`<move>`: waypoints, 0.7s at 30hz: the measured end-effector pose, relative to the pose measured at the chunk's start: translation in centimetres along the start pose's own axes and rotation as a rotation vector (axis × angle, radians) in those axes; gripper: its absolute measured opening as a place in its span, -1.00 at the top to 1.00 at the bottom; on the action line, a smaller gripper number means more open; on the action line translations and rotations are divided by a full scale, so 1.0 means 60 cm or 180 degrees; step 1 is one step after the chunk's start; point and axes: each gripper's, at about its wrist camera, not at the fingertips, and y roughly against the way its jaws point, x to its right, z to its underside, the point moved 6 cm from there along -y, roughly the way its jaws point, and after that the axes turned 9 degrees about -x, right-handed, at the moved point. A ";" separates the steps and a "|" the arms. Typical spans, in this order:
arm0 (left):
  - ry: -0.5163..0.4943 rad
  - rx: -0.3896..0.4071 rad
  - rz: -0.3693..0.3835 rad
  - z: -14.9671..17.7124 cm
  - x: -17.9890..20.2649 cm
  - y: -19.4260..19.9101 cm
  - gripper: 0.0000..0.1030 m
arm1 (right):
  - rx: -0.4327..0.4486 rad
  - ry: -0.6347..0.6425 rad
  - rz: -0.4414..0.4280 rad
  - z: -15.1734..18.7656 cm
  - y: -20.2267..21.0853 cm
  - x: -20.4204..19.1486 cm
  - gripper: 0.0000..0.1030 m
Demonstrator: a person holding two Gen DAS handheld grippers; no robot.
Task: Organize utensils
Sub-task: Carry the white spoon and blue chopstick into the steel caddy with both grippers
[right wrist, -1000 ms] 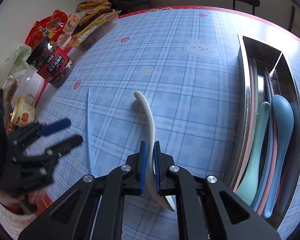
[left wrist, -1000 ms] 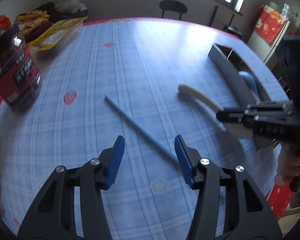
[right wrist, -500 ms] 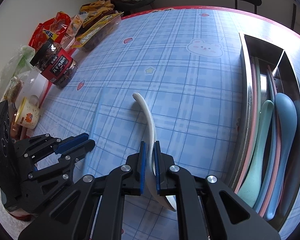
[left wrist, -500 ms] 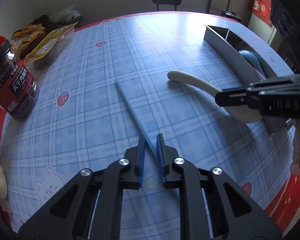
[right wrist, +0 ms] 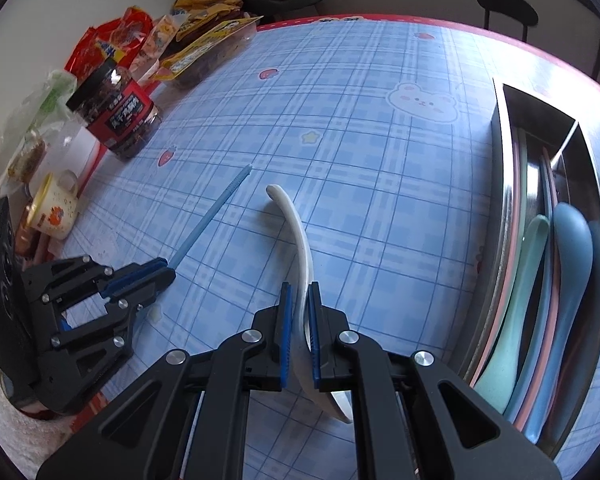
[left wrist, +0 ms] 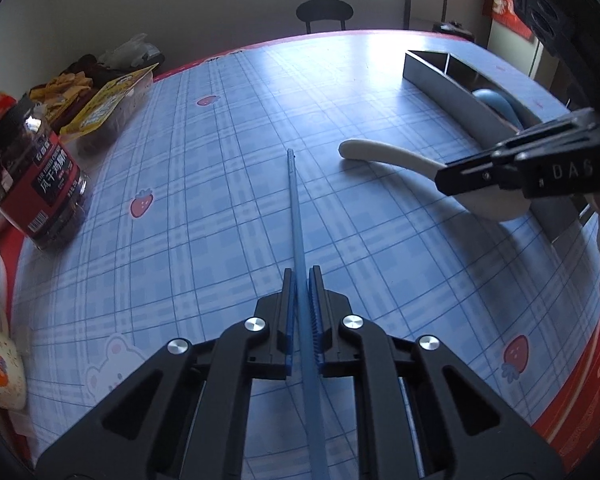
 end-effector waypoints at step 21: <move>0.0833 0.0584 0.0653 0.018 -0.075 0.038 0.81 | 0.1108 -0.1141 -0.1375 0.068 0.106 0.070 0.87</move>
